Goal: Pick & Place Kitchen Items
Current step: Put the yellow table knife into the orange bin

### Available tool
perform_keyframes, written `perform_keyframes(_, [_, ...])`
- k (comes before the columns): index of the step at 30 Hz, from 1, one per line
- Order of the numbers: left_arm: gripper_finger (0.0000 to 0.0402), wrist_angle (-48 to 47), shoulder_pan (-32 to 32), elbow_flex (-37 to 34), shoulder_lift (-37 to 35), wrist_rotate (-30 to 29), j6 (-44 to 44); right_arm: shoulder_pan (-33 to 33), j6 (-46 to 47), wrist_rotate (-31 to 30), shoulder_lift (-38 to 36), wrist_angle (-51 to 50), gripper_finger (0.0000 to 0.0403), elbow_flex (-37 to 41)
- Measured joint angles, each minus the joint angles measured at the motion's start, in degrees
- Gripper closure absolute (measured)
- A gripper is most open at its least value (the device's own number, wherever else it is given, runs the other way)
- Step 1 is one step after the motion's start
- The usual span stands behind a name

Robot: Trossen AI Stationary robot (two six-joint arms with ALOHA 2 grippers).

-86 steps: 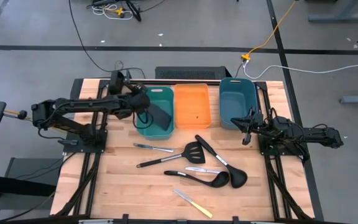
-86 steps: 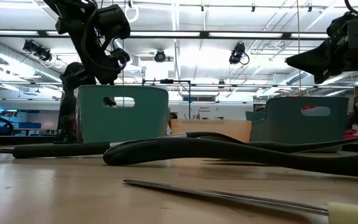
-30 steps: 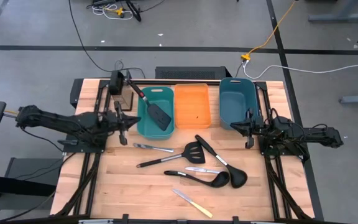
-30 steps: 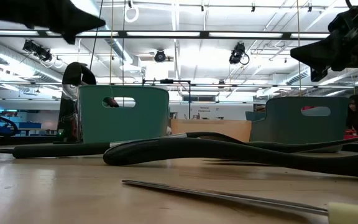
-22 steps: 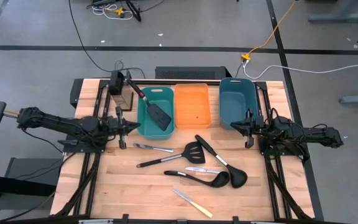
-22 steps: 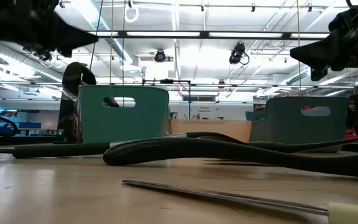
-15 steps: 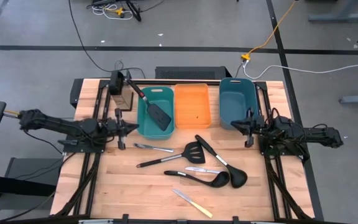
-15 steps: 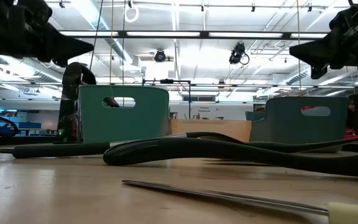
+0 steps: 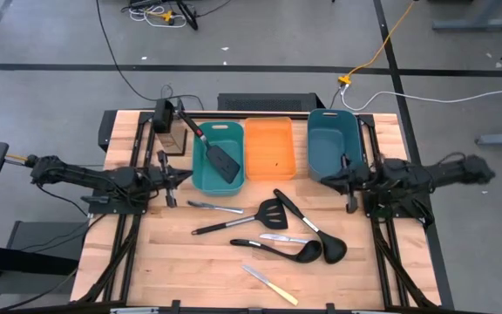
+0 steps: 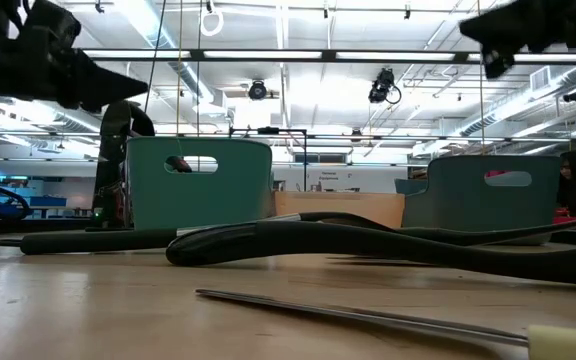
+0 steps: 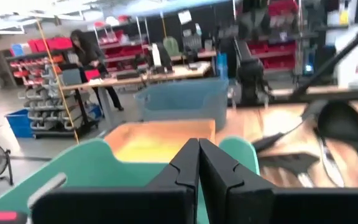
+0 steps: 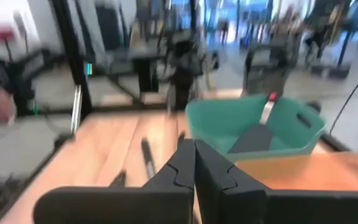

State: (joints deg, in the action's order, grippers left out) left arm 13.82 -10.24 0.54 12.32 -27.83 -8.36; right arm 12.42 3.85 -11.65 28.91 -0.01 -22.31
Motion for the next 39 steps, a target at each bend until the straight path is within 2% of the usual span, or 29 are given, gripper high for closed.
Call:
perform_keyframes(4, [0.0391, -0.91, 0.00, 0.00, 0.02, -0.05, -1.03, 8.64, 2.08, -7.89, 17.61, -11.74, 0.0398, -15.38])
perform_keyframes(8, [0.0395, 0.00, 0.00, 0.00, 0.02, -0.03, -4.01, 15.13, 12.69, -12.91, 34.26, -25.96, 0.0393, -30.62])
perform_keyframes(14, [0.0386, 0.77, 0.00, 0.00, 0.02, -0.03, -7.31, 21.50, 31.56, -9.93, 56.02, -40.68, 0.0351, -50.22])
perform_keyframes(20, [0.0381, 2.13, 0.00, 0.00, 0.02, -0.04, -9.10, 25.79, 41.63, -2.72, 72.75, -46.44, 0.0285, -64.57])
perform_keyframes(24, [0.0388, 3.76, 0.00, 0.00, 0.02, -0.03, -9.22, 27.53, 47.96, 4.53, 79.95, -44.69, 0.0254, -69.76])
perform_keyframes(29, [0.0395, 3.72, 0.00, 0.00, 0.02, -0.03, -8.96, 29.49, 57.77, 11.56, 85.64, -41.17, 0.0248, -70.74])
perform_keyframes(39, [0.0385, 3.61, 0.00, 0.00, 0.02, -0.03, -6.82, 31.97, 68.93, 9.21, 91.77, -37.85, 0.0247, -70.76])
